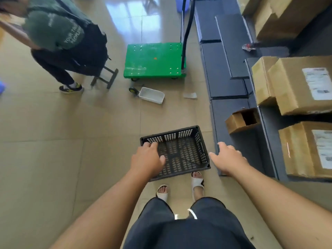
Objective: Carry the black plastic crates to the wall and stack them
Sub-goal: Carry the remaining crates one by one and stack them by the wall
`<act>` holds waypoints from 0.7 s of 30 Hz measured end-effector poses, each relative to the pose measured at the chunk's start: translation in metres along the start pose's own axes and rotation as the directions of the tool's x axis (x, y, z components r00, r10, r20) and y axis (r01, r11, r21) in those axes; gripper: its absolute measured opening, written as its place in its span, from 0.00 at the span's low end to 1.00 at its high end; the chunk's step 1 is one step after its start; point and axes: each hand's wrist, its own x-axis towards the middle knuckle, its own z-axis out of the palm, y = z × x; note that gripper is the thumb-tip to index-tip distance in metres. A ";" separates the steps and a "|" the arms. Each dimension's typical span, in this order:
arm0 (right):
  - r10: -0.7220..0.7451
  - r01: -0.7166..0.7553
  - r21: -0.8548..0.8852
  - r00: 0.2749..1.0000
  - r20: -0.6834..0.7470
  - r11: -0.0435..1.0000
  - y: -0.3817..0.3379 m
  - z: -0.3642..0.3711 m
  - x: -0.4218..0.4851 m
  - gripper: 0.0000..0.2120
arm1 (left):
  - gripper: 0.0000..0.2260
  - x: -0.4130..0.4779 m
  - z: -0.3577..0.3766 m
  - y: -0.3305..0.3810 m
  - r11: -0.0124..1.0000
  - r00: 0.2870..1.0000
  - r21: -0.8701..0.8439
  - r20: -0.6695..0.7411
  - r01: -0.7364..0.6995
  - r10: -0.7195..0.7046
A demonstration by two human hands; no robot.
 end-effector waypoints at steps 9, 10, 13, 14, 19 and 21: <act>-0.056 0.063 -0.060 0.991 0.121 0.996 -0.001 0.008 0.086 0.30 | 0.25 0.024 0.055 -0.003 0.959 0.964 -0.109 0.073 0.262 -0.255; -0.051 0.060 -0.059 0.990 0.129 0.996 -0.002 0.012 0.095 0.29 | 0.26 0.028 0.062 -0.007 0.951 0.958 -0.123 0.086 0.284 -0.275; -0.020 0.029 -0.058 0.989 0.150 0.998 -0.008 0.027 0.123 0.28 | 0.25 0.041 0.083 -0.020 0.925 0.935 -0.152 0.124 0.349 -0.333; -0.010 0.018 -0.053 0.987 0.161 0.998 -0.010 0.033 0.131 0.28 | 0.24 0.047 0.091 -0.025 0.915 0.927 -0.164 0.138 0.369 -0.349; 0.050 -0.047 -0.018 0.981 0.186 0.999 -0.016 0.077 0.186 0.28 | 0.23 0.098 0.131 -0.055 0.888 0.911 -0.222 0.184 0.404 -0.368; 0.076 -0.076 -0.007 0.979 0.189 0.997 -0.019 0.098 0.209 0.29 | 0.23 0.121 0.151 -0.067 0.882 0.908 -0.232 0.199 0.409 -0.369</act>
